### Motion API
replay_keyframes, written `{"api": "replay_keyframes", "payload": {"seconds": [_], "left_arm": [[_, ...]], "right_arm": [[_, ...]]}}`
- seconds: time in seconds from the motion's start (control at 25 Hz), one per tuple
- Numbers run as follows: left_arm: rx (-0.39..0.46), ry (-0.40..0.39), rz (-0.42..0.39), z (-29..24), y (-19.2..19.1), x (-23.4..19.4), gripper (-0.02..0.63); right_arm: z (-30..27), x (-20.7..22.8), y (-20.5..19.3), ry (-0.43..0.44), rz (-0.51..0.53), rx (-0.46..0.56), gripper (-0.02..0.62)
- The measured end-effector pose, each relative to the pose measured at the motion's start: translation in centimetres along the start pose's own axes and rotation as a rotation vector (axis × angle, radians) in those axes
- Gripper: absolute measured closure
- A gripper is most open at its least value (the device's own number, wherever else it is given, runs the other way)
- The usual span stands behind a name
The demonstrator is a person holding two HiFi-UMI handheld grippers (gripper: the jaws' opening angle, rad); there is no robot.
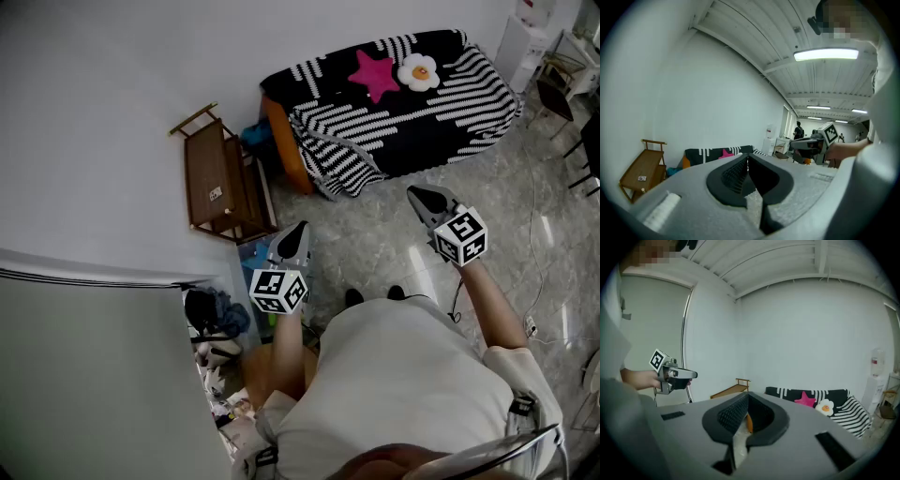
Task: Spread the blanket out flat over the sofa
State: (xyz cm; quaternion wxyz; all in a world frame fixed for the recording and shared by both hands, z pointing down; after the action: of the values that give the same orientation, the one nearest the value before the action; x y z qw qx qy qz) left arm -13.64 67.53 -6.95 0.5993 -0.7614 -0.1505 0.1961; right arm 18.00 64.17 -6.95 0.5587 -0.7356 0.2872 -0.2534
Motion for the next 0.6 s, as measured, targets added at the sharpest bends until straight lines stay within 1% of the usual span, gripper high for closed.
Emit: {"api": "replay_keyframes", "payload": {"seconds": [0.28, 0.6], "left_arm": [[-0.005, -0.011, 0.012, -0.16, 0.07, 0.05, 0.584], [-0.009, -0.021, 0.008, -0.61, -0.37, 0.0, 0.584]], "right_arm": [[-0.03, -0.29, 0.48, 0.014, 0.022, -0.001, 0.589], [-0.32, 0.01, 0.19, -0.009, -0.024, 0.001, 0.589]]}}
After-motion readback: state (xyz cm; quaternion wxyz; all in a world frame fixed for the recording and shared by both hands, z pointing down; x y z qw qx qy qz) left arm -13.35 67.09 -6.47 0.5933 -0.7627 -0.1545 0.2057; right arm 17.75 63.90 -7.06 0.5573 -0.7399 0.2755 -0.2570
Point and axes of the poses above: the fingertips, and each gripper's own axes: z backward along the fingers, x to its right, y out of its top, the point moved 7 cm from there along z, backward along the fingers, and after that the axes turned 6 degrees about y, right-handed, at the moved point
